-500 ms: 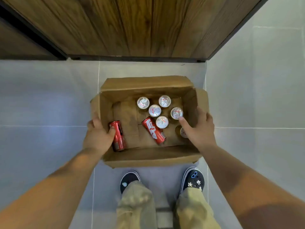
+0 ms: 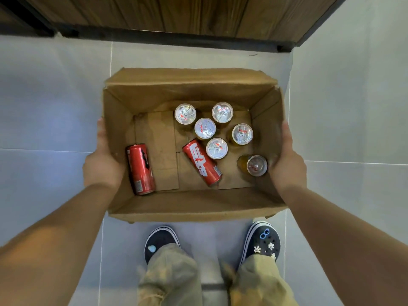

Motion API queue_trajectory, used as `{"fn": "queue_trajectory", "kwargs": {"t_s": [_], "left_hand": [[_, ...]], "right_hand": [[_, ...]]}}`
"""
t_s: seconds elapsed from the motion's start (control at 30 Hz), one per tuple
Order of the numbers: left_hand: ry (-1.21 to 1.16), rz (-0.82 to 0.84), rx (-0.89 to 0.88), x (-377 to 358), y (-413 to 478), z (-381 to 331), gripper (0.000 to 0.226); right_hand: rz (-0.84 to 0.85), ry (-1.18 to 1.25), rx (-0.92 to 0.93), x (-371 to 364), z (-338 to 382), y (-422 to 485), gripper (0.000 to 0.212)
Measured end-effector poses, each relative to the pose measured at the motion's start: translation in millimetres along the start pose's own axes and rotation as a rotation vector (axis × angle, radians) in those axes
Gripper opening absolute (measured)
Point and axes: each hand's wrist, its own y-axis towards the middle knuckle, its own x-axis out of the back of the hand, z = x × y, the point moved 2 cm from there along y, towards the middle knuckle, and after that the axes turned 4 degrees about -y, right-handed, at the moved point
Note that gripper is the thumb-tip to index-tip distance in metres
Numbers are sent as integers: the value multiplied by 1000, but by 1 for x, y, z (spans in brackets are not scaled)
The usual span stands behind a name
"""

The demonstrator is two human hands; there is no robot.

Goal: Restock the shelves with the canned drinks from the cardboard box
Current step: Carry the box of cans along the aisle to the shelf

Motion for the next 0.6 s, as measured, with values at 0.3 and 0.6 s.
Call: {"fn": "queue_trajectory", "kwargs": {"t_s": [0.3,0.6], "left_hand": [[-45,-60,-34,36,-12,-2,79],[-113,-123,70,195,-84,-23,78]], "right_hand": [[-3,68,-9,37,16,-13,89],[-24,6,174,171,101,-84,88]]}}
